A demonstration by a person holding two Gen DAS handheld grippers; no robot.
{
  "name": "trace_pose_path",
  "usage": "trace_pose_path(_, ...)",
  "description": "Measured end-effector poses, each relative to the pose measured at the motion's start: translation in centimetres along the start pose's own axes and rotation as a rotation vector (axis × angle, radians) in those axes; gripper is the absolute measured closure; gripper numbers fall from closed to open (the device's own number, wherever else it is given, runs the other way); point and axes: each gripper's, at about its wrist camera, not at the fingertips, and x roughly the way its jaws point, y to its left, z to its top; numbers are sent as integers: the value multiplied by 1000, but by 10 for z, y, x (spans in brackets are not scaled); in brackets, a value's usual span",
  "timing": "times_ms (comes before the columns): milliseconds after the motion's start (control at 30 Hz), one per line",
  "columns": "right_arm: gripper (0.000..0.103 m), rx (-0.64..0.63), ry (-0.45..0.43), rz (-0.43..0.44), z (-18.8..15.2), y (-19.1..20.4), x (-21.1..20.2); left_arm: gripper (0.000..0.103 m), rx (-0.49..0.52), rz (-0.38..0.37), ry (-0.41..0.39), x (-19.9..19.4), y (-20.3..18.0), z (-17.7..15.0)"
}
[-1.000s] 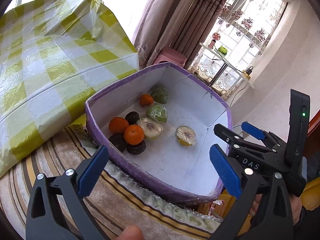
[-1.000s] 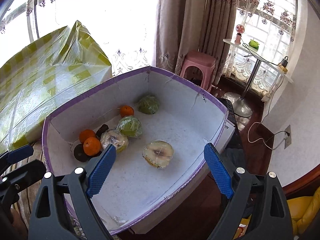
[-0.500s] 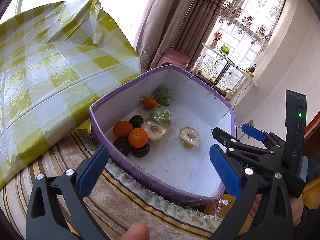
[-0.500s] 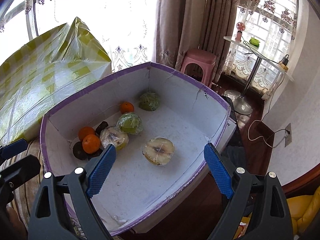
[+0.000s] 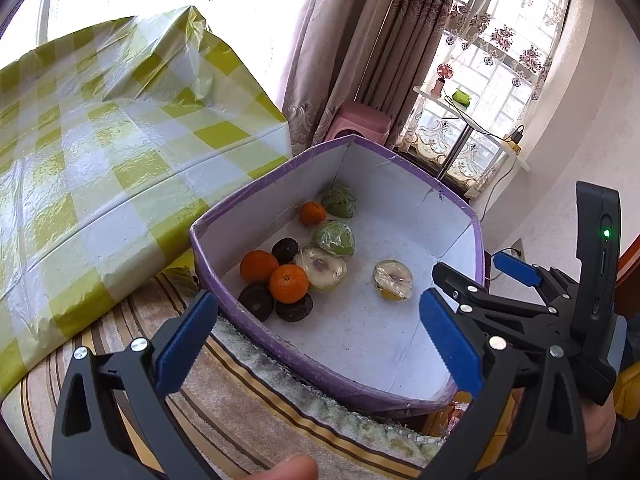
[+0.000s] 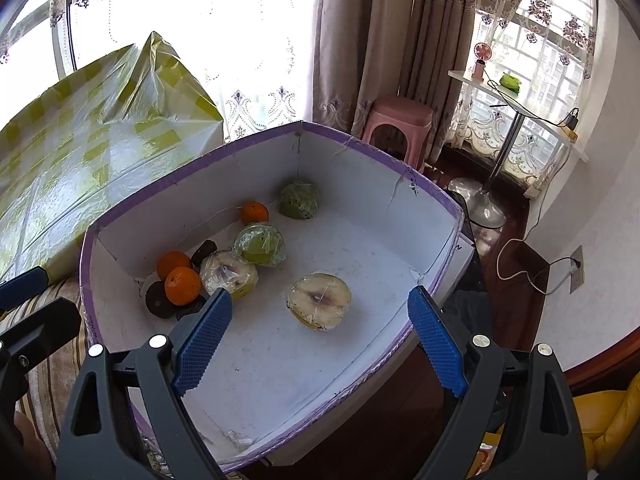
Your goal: Organize fruits
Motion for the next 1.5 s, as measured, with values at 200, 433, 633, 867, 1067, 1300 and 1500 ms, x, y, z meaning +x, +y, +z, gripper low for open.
trace_pose_path(200, 17, 1, 3, -1, -1, 0, 2, 2, -6, 9, 7, 3, 0, 2)
trace_pose_path(433, 17, 1, 3, -1, -1, 0, 2, 2, -15, 20, 19, 7, 1, 3)
trace_pose_path(633, 17, 5, 3, 1, -1, -1, 1, 2, -25, 28, 23, 10, 3, 4)
trace_pose_path(867, 17, 7, 4, 1, -1, -1, 2, 2, -23, 30, 23, 10, 2, 5)
trace_pose_path(1067, 17, 8, 4, 1, -1, -2, 2, 2, -23, 32, 23, 11, 2, 5)
trace_pose_path(1300, 17, 10, 7, 6, -1, -3, 3, 2, -23, 32, 23, 11, 2, 5)
trace_pose_path(1500, 17, 10, 9, 7, -1, -2, 3, 2, -22, 36, 26, 12, 1, 5)
